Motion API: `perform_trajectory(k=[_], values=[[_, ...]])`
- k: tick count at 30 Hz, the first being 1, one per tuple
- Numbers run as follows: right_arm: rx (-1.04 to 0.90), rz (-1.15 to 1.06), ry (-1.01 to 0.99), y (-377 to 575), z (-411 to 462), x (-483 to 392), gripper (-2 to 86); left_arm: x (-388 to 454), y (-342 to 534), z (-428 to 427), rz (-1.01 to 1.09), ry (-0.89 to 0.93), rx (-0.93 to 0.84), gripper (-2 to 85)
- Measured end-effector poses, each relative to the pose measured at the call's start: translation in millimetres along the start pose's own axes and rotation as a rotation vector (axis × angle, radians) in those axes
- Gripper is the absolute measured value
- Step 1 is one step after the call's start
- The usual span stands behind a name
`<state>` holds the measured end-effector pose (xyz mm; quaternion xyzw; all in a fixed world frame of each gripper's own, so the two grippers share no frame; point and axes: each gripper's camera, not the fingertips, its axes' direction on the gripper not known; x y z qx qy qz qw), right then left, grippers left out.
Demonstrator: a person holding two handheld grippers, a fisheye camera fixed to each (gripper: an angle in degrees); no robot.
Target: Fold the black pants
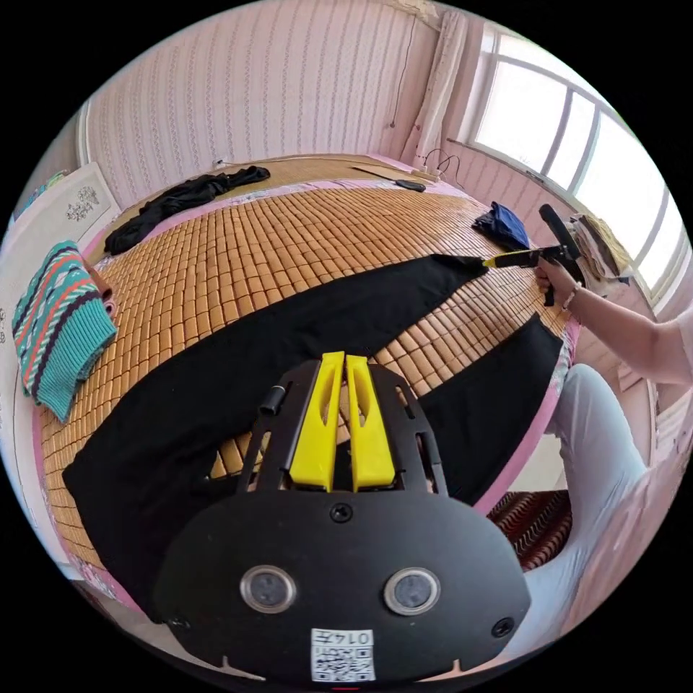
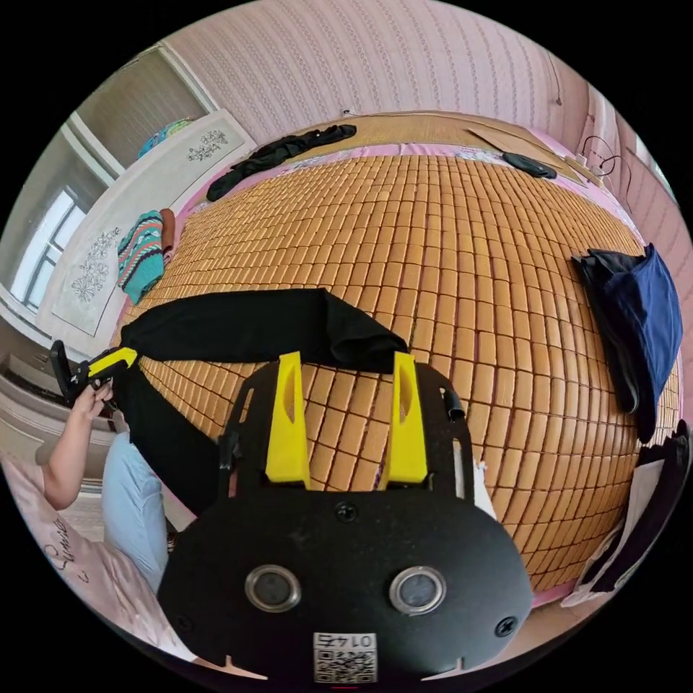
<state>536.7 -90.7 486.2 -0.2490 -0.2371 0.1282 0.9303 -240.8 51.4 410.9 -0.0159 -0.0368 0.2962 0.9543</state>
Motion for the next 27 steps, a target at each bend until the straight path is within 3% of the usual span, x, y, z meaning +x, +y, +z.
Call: perform_trajectory(k=[2, 3, 5, 11, 14, 17, 25, 27], values=[[-0.081, 0.002, 0.113, -14.8, 10.0, -1.7, 10.1, 1.4, -8.0, 16.1, -0.005, -0.019, 0.007, -1.0], [-0.042, -0.001, 0.128, -19.6, 3.2, -1.7, 4.4, 4.3, -12.4, 23.6, 0.024, -0.026, 0.015, -1.0], [0.032, 0.042, 0.091, -26.1, -12.0, 6.6, 1.1, 7.5, -18.6, 33.0, 0.061, -0.039, 0.004, -1.0], [0.067, 0.181, 0.077, -49.2, -22.7, 38.3, 3.7, 2.3, -20.8, 56.4, 0.058, -0.015, -0.058, -1.0], [0.044, 0.081, 0.028, -43.9, -14.5, 16.2, 4.0, 2.5, -10.9, 54.4, 0.069, 0.032, -0.027, -1.0], [-0.092, -0.002, 0.1, -35.2, 14.2, -2.3, 0.6, 5.3, -0.6, 71.1, 0.094, 0.009, -0.115, -1.0], [-0.103, 0.057, 0.1, -33.0, 14.2, 21.8, -0.7, -13.2, 23.9, 67.2, -0.006, 0.058, -0.058, -0.9], [-0.099, 0.084, 0.067, -32.5, 11.4, 28.6, -0.7, -31.6, 42.2, 44.7, -0.1, 0.092, 0.026, -0.8]])
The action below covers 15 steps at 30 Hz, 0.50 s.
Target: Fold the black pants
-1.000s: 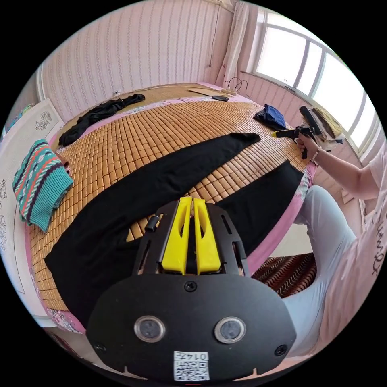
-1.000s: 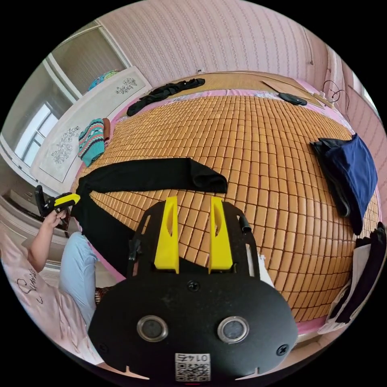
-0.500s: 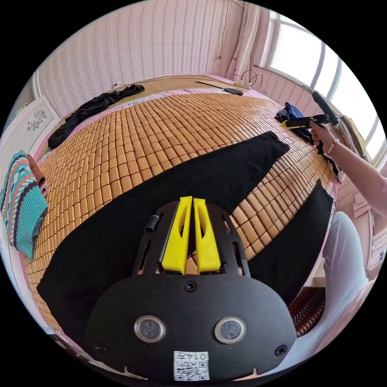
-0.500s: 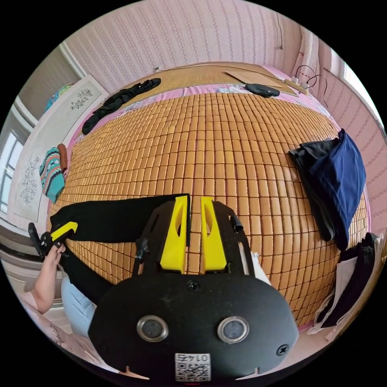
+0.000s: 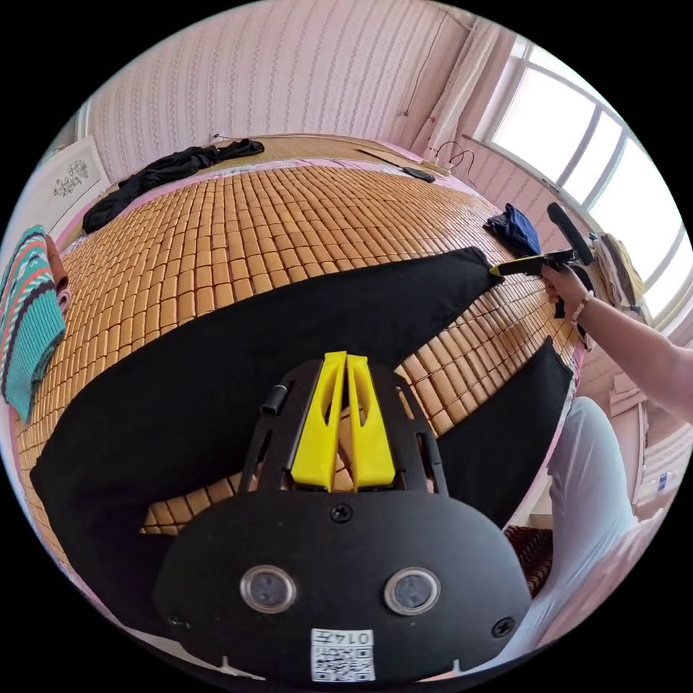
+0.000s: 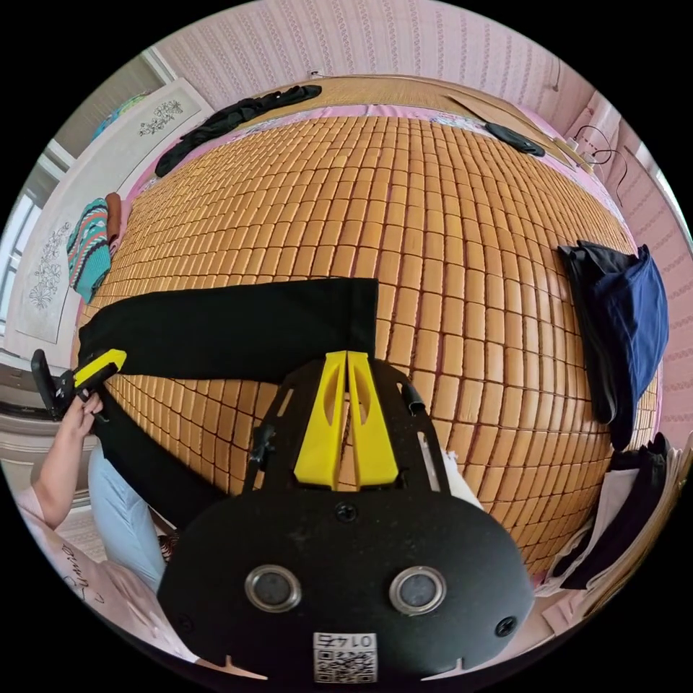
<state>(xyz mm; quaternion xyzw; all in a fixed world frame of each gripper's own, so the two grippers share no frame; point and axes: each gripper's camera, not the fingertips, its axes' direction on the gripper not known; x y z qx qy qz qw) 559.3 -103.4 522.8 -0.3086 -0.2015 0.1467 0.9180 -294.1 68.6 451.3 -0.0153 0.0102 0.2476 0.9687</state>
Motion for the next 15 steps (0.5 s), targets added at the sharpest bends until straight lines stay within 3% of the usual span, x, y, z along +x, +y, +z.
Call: perform_trajectory(k=[4, 6, 10, 15], values=[[0.074, 0.03, -0.092, 37.5, -26.0, 15.7, 0.3, -40.6, 53.5, -61.3, -0.182, 0.016, 0.11, -0.2], [0.086, 0.068, -0.134, 67.8, -36.3, 27.2, 2.1, -78.5, 111.2, -107.3, -0.356, -0.064, 0.15, 0.8], [0.07, 0.253, -0.177, 148.6, -51.3, 64.8, 7.5, -143.4, 216.9, -166.2, -0.708, -0.244, 0.171, 5.4], [0.008, 0.462, -0.154, 215.9, -55.1, 98.7, 11.9, -200.2, 309.5, -199.5, -1.015, -0.269, 0.198, 10.4]])
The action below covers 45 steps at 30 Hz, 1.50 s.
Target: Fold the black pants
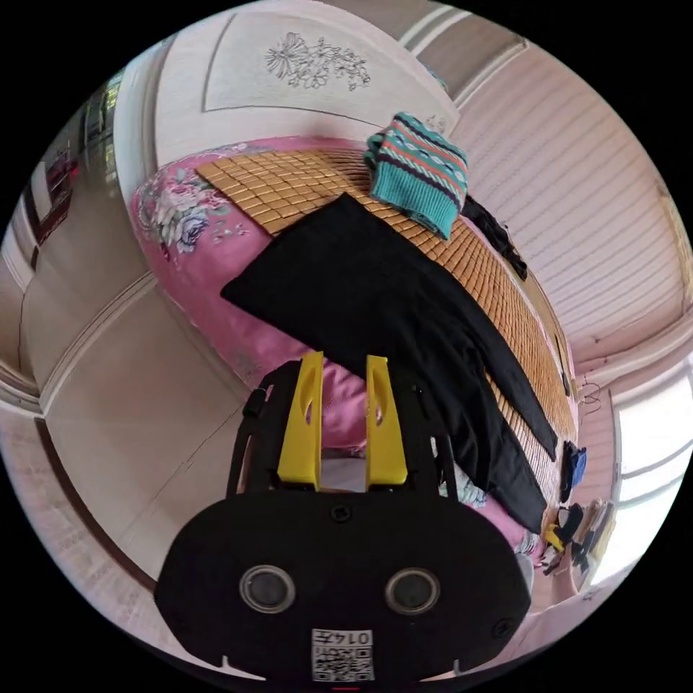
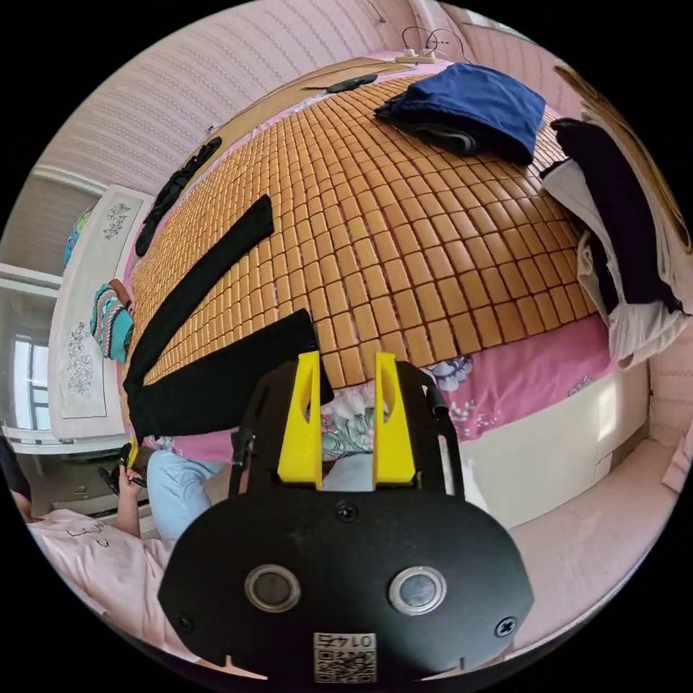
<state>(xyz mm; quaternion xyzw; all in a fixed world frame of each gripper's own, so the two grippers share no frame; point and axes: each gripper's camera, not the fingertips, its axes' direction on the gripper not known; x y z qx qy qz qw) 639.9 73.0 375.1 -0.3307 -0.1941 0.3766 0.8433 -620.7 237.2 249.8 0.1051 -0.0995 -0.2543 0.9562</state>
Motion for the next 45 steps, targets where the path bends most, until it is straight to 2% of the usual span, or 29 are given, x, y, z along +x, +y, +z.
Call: perform_trajectory(k=[4, 8, 12, 15, 18, 23, 25, 29, 34, 38, 43, 45], values=[[-0.051, 0.075, -0.12, 12.2, 12.2, 17.9, 13.2, -25.0, -11.5, 16.9, -0.108, 0.117, 0.03, 12.3], [-0.089, 0.022, -0.175, 9.4, 26.3, 6.7, 11.2, -39.0, -30.6, 36.0, -0.129, 0.064, -0.021, 8.0], [0.073, 0.043, -0.118, 7.0, 16.1, -0.2, 6.9, -51.7, -40.8, 39.0, -0.05, 0.047, -0.088, 0.9], [0.016, 0.055, -0.128, -1.7, 23.3, 4.5, 2.0, -68.0, -45.8, 36.6, -0.051, 0.088, -0.101, -0.6], [0.04, 0.049, -0.119, -2.0, 14.6, 9.1, 0.6, -81.6, -51.7, 23.4, -0.047, 0.134, -0.061, -0.9], [0.058, 0.059, -0.094, 1.5, 3.2, 26.2, 1.5, -99.3, -64.1, 10.7, 0.007, 0.14, -0.049, -0.8], [-0.013, 0.091, -0.066, -0.5, 13.3, 34.4, 5.3, -104.2, -67.1, 15.4, 0.024, 0.16, -0.071, -0.5], [-0.012, 0.094, -0.036, 2.3, 18.0, 39.0, 8.9, -116.4, -65.9, 18.0, 0.004, 0.159, -0.084, 3.8], [0.006, 0.129, -0.207, 7.1, 14.6, 57.6, 8.1, -151.9, -48.9, 7.3, -0.134, 0.212, 0.013, 5.9], [0.004, 0.117, -0.319, 9.6, 15.7, 62.8, 8.7, -179.6, -37.1, 5.2, -0.259, 0.181, 0.06, 7.1], [0.056, 0.071, -0.457, 16.1, 11.3, 65.7, 12.1, -194.6, -33.7, 7.0, -0.349, 0.257, 0.11, 7.9], [0.085, 0.072, -0.558, 20.8, 11.7, 67.9, 12.9, -194.7, -36.6, 7.1, -0.348, 0.188, 0.121, 8.7]])
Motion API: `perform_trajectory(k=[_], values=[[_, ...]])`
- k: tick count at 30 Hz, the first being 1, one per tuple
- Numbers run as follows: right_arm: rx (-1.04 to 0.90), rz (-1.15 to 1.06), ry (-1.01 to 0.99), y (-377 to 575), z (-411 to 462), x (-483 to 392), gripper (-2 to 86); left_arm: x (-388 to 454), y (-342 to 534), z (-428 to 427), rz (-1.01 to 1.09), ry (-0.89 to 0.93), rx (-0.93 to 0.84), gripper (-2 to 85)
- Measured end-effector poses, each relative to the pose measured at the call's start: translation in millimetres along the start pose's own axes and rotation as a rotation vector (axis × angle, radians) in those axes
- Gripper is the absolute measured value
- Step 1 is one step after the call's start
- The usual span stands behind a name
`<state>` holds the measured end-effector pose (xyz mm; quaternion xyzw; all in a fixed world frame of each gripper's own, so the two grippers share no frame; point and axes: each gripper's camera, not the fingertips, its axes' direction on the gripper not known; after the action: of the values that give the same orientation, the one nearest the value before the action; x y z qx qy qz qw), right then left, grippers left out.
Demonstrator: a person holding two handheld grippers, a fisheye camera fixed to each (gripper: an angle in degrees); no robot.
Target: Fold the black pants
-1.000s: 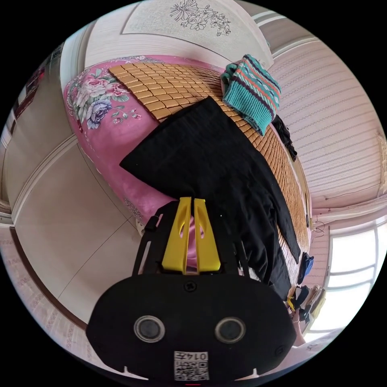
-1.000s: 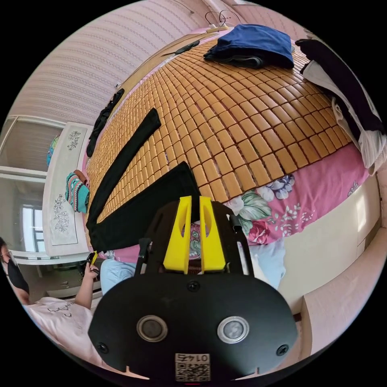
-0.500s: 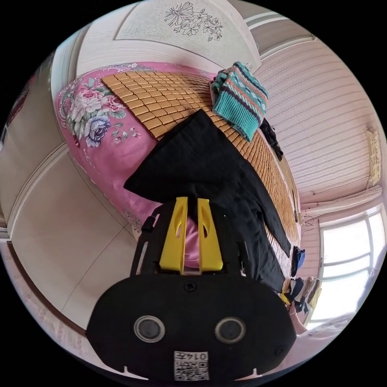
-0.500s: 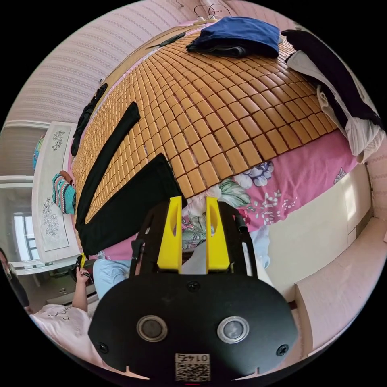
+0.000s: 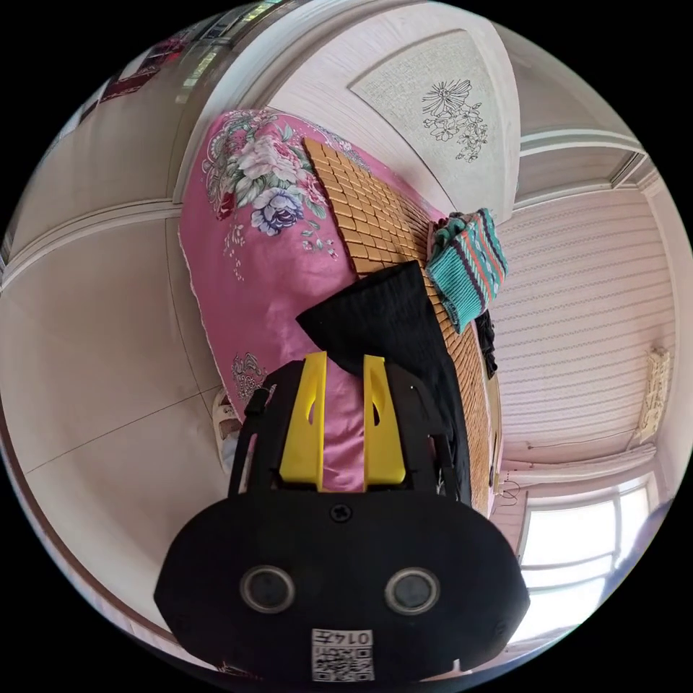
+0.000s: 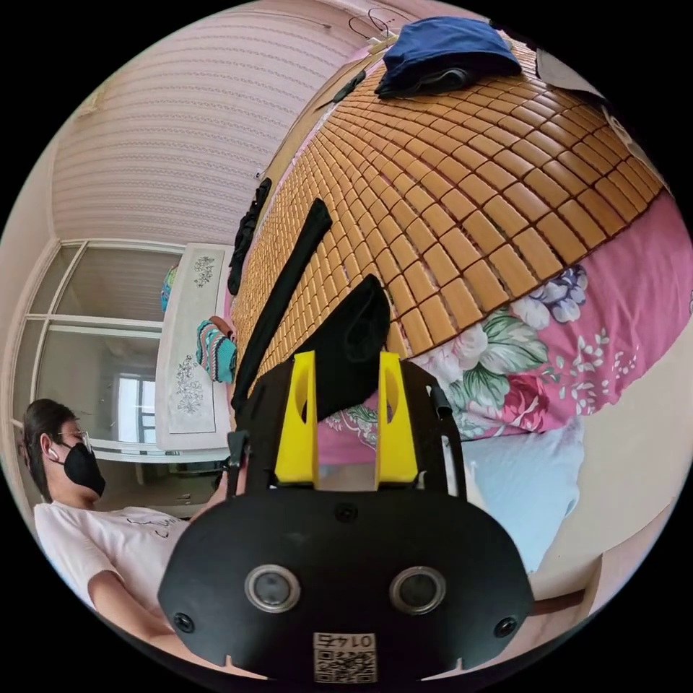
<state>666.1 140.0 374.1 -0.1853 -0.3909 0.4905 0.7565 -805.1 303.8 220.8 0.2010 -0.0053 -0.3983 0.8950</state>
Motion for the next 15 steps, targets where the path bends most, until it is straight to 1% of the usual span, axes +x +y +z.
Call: perform_trajectory(k=[2, 5, 7, 8, 10, 11, 15], values=[[0.007, -0.001, -0.03, 4.9, 2.1, 0.7, 13.3, 3.1, -2.0, 0.6, 0.03, -0.029, 0.035, 9.6], [-0.038, -0.006, 0.038, 6.8, 11.3, -1.5, 12.6, 1.9, -7.7, 10.5, 0.009, -0.01, 0.02, 9.4], [-0.042, 0.014, 0.08, 3.0, 11.6, -3.6, 8.8, 0.4, -10.9, 16.7, -0.009, -0.051, -0.01, 7.1], [-0.041, 0.019, 0.097, 1.9, 11.0, -4.3, 7.5, 1.2, -13.3, 16.7, 0.004, -0.104, -0.023, 5.3], [-0.028, -0.001, 0.125, -2.8, 5.3, -10.7, 5.1, 2.6, -18.1, 13.3, 0.038, -0.089, -0.04, 2.8], [-0.023, -0.007, 0.129, -3.9, 3.0, -12.8, 4.6, 3.8, -20.2, 7.6, 0.055, -0.053, -0.03, 1.6], [0.012, -0.051, 0.152, -13.5, -16.7, -28.7, 2.3, 13.6, -28.8, -16.0, 0.138, 0.031, 0.005, 0.2]])
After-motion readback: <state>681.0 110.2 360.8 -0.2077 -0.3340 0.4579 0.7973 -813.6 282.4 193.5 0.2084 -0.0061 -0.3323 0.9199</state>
